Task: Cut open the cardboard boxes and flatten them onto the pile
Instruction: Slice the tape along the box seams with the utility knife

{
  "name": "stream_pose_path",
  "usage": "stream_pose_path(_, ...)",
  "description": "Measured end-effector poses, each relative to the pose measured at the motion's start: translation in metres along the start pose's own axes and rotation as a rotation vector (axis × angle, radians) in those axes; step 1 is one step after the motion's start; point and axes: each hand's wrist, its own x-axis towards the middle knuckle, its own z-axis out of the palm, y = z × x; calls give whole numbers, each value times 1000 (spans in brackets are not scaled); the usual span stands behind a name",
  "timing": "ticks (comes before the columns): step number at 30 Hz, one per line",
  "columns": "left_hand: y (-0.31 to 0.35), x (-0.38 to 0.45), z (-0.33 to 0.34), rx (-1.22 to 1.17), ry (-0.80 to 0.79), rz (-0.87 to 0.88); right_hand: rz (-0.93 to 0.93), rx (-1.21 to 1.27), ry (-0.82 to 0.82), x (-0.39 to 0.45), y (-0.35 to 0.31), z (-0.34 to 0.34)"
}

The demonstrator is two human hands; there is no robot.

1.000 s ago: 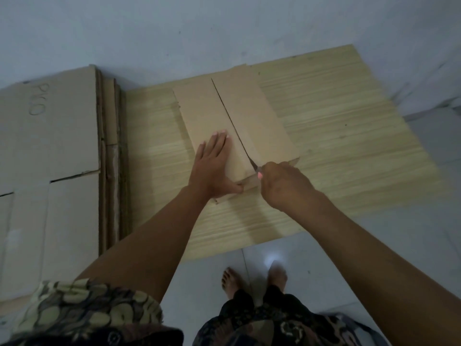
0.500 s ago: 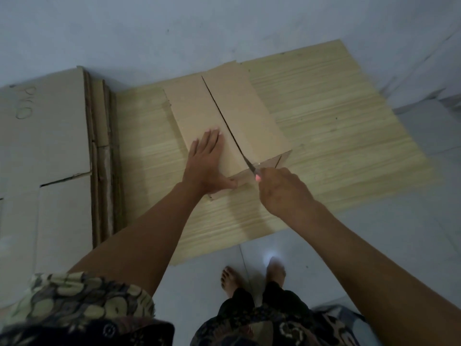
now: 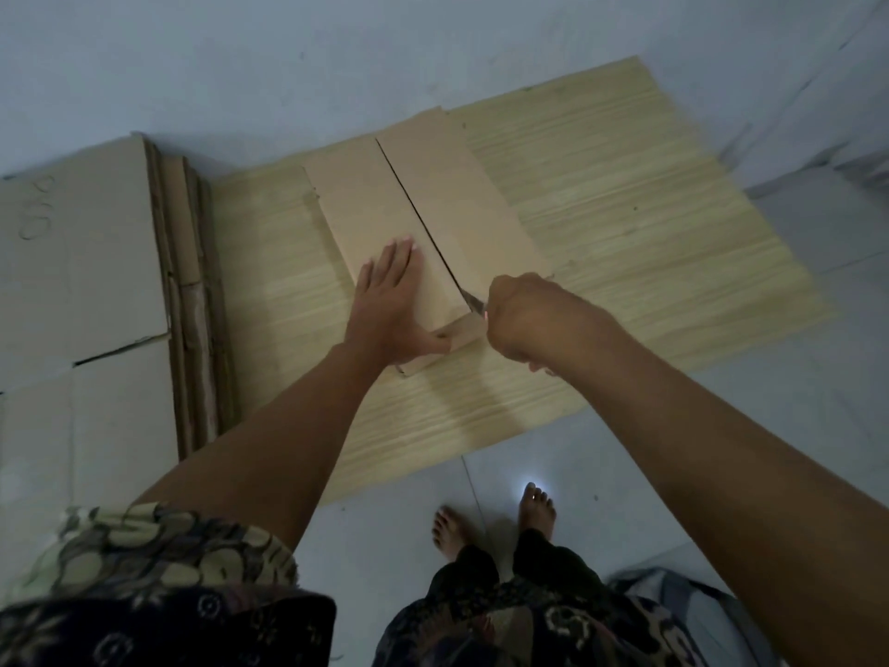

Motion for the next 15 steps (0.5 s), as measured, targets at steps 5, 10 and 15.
stream_pose_path(5, 1, 2, -1, -11, -11, -3, 21, 25, -10, -2, 0, 0)
stream_pose_path(10, 0, 3, 0, -23, -16, -36, 17, 41, -8, -11, 5, 11)
stream_pose_path(15, 0, 6, -2, -17, -50, -35, 45, 115, 15, -9, 9, 20)
